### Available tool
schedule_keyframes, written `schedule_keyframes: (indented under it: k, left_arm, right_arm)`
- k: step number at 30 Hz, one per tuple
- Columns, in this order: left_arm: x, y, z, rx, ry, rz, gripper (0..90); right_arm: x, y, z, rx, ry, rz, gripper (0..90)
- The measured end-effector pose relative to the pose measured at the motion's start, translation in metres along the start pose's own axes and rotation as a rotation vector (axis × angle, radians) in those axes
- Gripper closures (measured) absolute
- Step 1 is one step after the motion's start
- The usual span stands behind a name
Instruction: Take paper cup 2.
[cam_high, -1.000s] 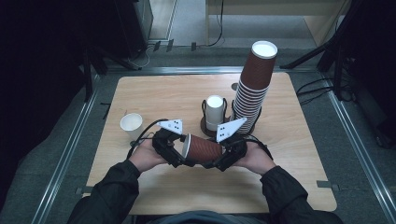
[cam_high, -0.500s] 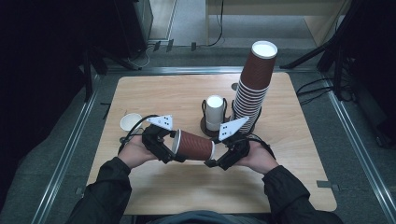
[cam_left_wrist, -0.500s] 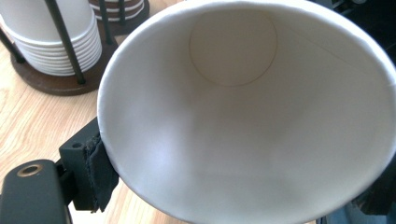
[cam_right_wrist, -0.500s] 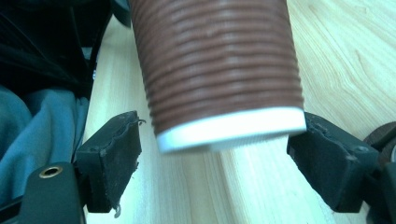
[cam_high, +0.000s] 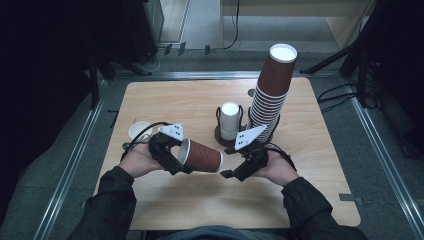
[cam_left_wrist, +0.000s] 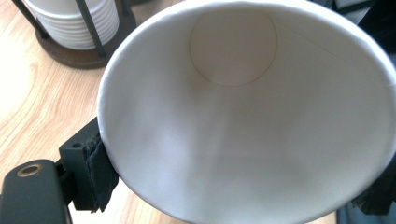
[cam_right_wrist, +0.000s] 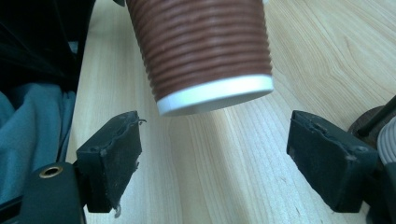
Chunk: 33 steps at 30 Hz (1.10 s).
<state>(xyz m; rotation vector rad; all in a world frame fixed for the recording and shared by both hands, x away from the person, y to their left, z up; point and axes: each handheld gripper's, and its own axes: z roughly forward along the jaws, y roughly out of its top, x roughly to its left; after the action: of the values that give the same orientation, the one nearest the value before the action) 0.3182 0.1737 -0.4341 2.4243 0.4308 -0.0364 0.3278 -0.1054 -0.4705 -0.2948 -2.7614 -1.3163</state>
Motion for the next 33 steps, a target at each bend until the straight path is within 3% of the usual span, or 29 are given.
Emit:
schedule_keyframes:
  k: [8,12,14,17,33]
  left_arm:
    - [-0.001,0.008,0.015,0.097,0.01,0.022,9.3]
    - [0.001,0.012,0.023,0.145,0.007,0.018,9.3]
    - [0.001,0.014,0.027,0.17,0.008,-0.008,9.2]
    - [-0.001,0.017,0.032,0.19,0.012,-0.003,9.3]
    - [-0.014,0.031,0.042,0.199,0.003,0.037,9.2]
  right_arm:
    - [0.001,0.0,0.003,0.017,0.001,0.005,17.9]
    - [0.001,0.0,0.005,0.021,-0.004,-0.01,17.9]
    - [0.002,0.0,0.007,0.029,-0.004,-0.004,17.9]
    - [0.002,0.0,0.009,0.032,-0.006,-0.012,17.8]
    - [0.007,0.002,0.024,0.081,0.013,-0.035,15.8]
